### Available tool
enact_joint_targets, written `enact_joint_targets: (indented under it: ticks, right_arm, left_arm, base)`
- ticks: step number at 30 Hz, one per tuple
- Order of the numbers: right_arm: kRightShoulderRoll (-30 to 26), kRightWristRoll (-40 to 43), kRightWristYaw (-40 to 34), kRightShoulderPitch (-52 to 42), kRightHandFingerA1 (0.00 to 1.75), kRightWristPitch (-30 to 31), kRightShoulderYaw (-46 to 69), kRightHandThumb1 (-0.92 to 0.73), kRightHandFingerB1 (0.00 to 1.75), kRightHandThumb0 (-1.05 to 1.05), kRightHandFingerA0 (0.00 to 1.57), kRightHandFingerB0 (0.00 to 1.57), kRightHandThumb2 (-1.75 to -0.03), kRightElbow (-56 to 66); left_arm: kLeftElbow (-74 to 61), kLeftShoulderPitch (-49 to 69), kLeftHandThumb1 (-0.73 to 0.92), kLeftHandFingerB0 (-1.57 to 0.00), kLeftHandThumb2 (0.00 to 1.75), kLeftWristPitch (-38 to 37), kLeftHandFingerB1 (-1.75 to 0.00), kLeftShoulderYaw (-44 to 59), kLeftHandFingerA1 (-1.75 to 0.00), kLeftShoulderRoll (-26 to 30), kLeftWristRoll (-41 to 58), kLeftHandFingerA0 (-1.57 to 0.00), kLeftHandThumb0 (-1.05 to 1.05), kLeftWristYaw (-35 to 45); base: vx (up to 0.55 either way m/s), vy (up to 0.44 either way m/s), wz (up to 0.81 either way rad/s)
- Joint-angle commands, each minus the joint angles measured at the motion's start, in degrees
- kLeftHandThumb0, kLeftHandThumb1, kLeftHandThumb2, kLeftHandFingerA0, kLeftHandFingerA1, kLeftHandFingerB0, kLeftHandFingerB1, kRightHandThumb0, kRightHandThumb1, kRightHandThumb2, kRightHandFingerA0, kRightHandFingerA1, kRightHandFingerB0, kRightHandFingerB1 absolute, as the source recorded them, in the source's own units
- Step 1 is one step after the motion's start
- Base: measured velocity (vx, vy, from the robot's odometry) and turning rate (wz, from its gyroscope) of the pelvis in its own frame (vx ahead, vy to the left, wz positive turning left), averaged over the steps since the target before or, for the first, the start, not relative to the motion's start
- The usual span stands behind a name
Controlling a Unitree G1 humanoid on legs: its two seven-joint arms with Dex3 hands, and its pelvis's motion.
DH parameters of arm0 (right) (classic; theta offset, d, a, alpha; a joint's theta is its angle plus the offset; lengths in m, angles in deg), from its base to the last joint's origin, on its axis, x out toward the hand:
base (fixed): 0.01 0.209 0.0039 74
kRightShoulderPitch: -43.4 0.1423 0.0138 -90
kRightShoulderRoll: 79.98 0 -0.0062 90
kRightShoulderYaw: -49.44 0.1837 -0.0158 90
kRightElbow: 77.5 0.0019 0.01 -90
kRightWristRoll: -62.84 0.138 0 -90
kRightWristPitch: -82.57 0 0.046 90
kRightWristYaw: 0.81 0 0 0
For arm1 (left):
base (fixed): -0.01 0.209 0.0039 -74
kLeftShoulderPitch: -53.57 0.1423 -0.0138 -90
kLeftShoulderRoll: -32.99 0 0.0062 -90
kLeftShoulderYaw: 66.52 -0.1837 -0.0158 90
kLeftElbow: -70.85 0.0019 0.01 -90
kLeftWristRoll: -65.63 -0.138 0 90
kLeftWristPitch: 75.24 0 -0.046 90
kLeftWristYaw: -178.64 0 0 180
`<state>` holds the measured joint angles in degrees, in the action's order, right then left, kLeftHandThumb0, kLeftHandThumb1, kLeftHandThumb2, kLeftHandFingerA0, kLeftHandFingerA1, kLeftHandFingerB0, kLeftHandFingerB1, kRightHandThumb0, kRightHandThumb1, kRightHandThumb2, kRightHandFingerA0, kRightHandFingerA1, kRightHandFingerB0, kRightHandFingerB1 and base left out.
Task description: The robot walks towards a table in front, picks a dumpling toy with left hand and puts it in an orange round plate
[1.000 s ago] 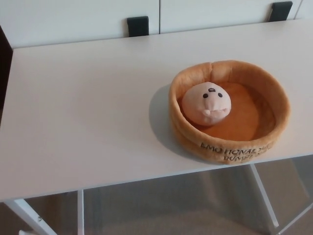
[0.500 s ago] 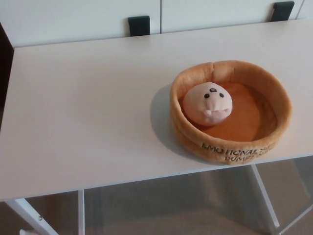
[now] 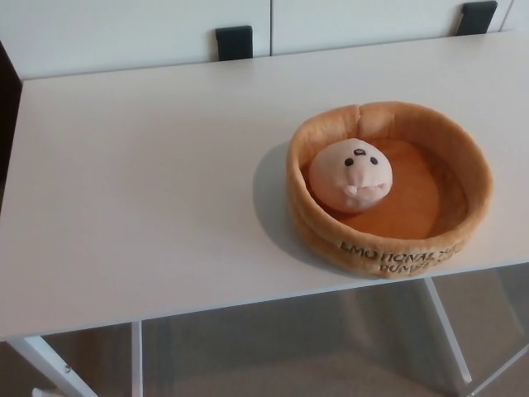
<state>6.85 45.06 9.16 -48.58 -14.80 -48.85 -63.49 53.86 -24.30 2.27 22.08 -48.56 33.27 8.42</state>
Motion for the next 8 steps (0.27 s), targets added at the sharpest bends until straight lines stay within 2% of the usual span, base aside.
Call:
enact_joint_targets:
  ticks: [1, 8]
  right_arm:
    - [-1.3, 0.0, 0.3, 0.5, 0.49, 0.5, -0.1, -0.68, 0.4, -0.38, 0.67, 0.53, -0.61, 0.2]
    - [-1.1, 1.4, 1.2, 1.4, 0.47, 1.1, 1.3, -0.68, 0.4, -0.39, 0.62, 0.52, -0.61, 0.5]
  left_arm:
    - [0.8, -0.7, 0.6, -0.35, 0.84, -1.3, -0.47, -1.4, -0.52, 0.4, 2.7, -0.48, -0.47, -1.6]
    - [0.9, -1.3, 0.6, -0.36, 0.84, -2.5, -0.47, -3.3, -0.52, 0.9, 3.8, -0.48, -0.47, -2.6]
  base:
    - [0.0, 0.0, 0.0]
    - [0.0, 0.0, 0.0]
